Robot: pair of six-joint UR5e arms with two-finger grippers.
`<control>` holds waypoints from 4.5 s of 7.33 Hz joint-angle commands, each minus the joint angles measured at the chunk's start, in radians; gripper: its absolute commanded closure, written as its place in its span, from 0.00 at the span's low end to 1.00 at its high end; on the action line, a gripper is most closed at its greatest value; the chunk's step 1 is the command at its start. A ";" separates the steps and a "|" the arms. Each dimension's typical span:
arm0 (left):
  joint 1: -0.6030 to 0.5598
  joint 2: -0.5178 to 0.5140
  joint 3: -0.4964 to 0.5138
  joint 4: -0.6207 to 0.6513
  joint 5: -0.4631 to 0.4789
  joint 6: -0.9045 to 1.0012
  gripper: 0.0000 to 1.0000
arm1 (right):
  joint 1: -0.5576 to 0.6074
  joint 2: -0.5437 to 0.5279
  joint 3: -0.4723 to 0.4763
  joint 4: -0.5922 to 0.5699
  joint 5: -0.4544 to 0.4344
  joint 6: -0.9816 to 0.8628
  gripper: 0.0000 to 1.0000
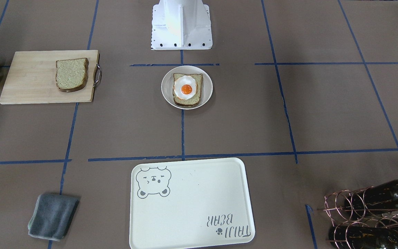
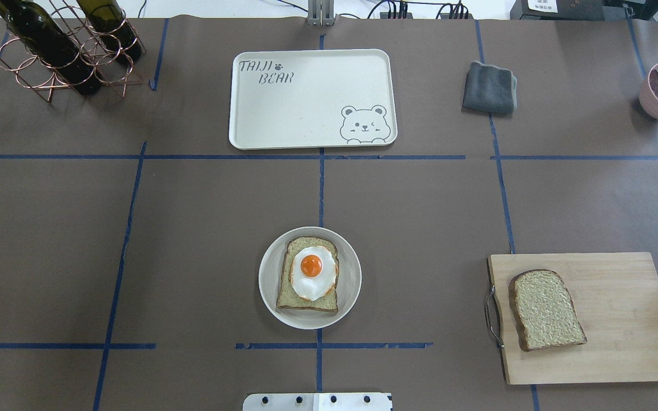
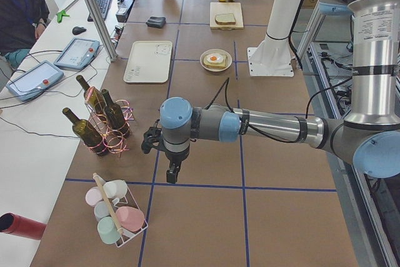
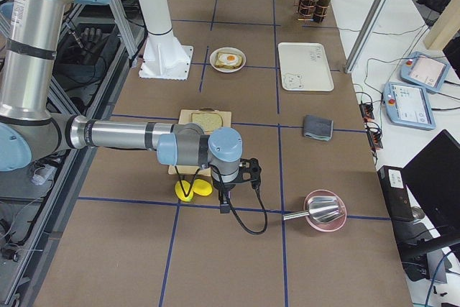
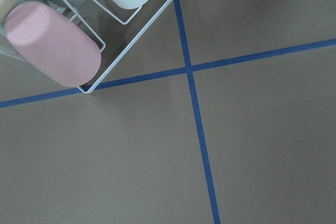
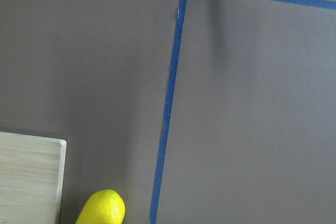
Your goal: Make sandwich and place on tray
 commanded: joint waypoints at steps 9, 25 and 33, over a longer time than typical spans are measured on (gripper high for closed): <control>0.012 -0.108 0.055 -0.236 -0.012 -0.008 0.00 | -0.140 0.100 0.098 0.145 0.235 0.195 0.00; 0.032 -0.108 0.050 -0.242 -0.012 -0.003 0.00 | -1.121 -0.144 0.112 1.022 -0.564 1.224 0.31; 0.032 -0.108 0.051 -0.242 -0.010 0.002 0.00 | -1.127 -0.150 0.130 1.024 -0.554 1.223 1.00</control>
